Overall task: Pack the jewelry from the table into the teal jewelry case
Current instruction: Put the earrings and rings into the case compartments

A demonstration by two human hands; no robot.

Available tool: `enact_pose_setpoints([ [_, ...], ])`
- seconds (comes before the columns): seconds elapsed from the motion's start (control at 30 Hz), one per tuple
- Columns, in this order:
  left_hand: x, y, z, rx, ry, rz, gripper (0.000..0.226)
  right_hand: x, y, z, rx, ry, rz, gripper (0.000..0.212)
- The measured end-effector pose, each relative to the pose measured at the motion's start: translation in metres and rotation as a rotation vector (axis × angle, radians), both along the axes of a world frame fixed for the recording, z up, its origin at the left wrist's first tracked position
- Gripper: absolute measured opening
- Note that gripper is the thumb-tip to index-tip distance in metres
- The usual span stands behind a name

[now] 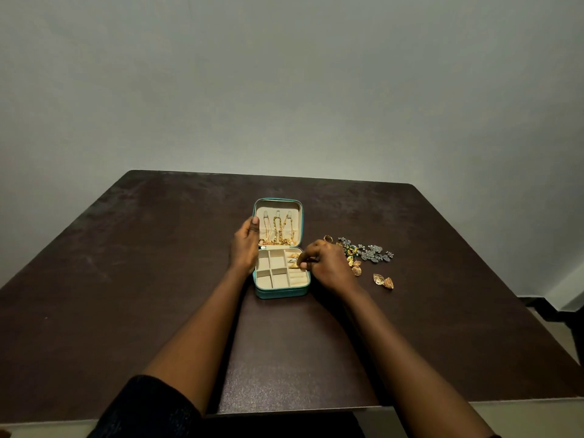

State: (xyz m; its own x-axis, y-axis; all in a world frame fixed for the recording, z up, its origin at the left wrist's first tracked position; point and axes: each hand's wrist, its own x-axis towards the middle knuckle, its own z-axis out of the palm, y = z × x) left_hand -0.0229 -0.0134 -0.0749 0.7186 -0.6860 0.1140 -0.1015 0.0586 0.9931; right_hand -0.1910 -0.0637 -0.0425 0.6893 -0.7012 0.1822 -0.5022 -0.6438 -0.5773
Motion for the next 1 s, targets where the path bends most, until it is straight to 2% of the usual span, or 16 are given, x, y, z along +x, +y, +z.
enact_pose_setpoints([
  [0.3, 0.003, -0.002, -0.004, 0.017, -0.006, -0.009, 0.027, -0.001, -0.002, -0.004, 0.037, -0.061, -0.066, 0.016],
  [0.47, 0.002, -0.001, -0.002, 0.011, -0.009, -0.005, 0.032, -0.002, -0.002, -0.006, 0.062, -0.029, -0.037, 0.017],
  [0.53, 0.001, 0.000, -0.001, 0.011, -0.004, -0.009, 0.035, -0.003, -0.004, -0.005, 0.107, -0.094, -0.075, 0.016],
  [0.63, 0.001, 0.000, -0.001, 0.025, -0.006, 0.002, 0.037, -0.010, -0.021, -0.001, 0.227, -0.306, -0.253, 0.014],
  [0.7, 0.002, 0.000, -0.002, 0.040, -0.006, -0.004, 0.038, -0.017, -0.037, 0.002, 0.253, -0.369, -0.348, 0.014],
  [0.83, 0.001, 0.000, -0.001, 0.040, -0.020, -0.009, 0.039, -0.027, -0.064, 0.008, 0.230, -0.312, -0.437, 0.013],
  [1.0, 0.001, 0.000, -0.001, 0.014, -0.001, -0.005, 0.035, -0.025, -0.086, 0.008, 0.135, -0.112, -0.385, 0.015],
])
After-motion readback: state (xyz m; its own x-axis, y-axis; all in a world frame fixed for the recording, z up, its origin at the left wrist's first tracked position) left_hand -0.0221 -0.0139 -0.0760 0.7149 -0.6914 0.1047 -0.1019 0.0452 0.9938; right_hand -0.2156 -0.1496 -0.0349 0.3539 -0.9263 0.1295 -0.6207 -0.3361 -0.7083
